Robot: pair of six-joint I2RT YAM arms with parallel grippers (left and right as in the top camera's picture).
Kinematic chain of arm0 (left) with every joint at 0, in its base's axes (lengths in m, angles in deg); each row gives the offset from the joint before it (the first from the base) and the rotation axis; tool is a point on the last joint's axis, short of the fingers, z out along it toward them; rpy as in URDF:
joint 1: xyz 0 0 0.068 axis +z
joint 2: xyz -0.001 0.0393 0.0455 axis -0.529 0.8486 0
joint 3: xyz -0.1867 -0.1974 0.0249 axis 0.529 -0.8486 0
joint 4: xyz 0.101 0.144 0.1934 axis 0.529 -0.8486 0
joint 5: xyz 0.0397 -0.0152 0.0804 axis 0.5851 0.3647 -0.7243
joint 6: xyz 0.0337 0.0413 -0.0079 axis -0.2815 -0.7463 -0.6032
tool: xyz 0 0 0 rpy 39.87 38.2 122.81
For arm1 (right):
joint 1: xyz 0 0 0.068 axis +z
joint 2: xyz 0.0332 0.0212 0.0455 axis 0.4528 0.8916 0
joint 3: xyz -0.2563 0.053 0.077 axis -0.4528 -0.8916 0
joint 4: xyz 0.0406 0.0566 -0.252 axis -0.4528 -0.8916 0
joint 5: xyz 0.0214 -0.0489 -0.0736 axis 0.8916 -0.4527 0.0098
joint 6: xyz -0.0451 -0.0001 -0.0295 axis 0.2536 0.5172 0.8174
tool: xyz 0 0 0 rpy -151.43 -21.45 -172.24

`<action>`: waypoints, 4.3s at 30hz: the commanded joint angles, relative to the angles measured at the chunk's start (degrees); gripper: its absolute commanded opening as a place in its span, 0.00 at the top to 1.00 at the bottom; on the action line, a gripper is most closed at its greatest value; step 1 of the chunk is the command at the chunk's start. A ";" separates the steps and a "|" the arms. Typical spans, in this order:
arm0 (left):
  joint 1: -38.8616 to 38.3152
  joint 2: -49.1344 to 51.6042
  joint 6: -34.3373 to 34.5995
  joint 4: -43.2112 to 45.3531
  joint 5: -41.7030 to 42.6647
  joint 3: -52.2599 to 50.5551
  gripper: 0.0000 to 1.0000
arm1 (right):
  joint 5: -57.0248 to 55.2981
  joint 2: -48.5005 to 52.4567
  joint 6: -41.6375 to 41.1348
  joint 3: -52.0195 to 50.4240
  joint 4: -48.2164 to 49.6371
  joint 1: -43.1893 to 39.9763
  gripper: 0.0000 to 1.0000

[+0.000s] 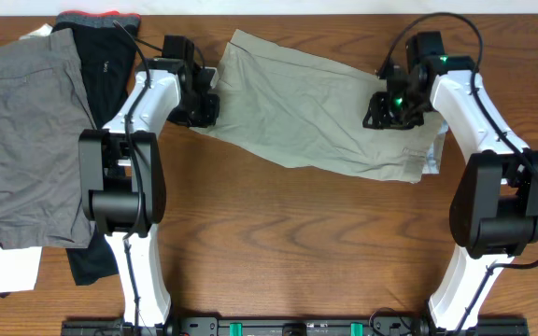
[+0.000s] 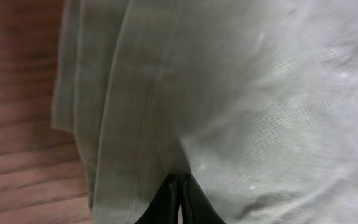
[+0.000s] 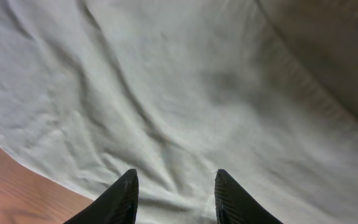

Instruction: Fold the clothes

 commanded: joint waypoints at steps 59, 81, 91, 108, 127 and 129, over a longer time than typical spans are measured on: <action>-0.22 -11.63 6.36 13.60 -3.63 -3.19 0.28 | -4.02 0.17 3.89 2.25 0.46 -2.80 0.39; -4.07 0.83 -3.17 19.26 0.55 -3.19 0.81 | 9.35 0.17 9.51 1.07 -1.31 -17.14 0.42; -4.07 2.36 -3.17 14.88 0.09 -3.19 0.94 | 4.50 0.17 11.39 -4.96 2.03 -21.20 0.33; -4.13 2.36 -3.15 14.64 0.11 -3.19 0.94 | 4.63 0.17 8.20 -21.57 25.59 -21.14 0.37; -4.13 2.36 -2.73 11.56 0.13 -3.19 0.94 | 8.17 0.17 1.97 -22.21 25.31 -27.19 0.99; -4.13 2.36 -2.03 11.15 0.15 -3.19 0.94 | 7.98 0.17 3.54 -20.96 25.14 -29.35 0.99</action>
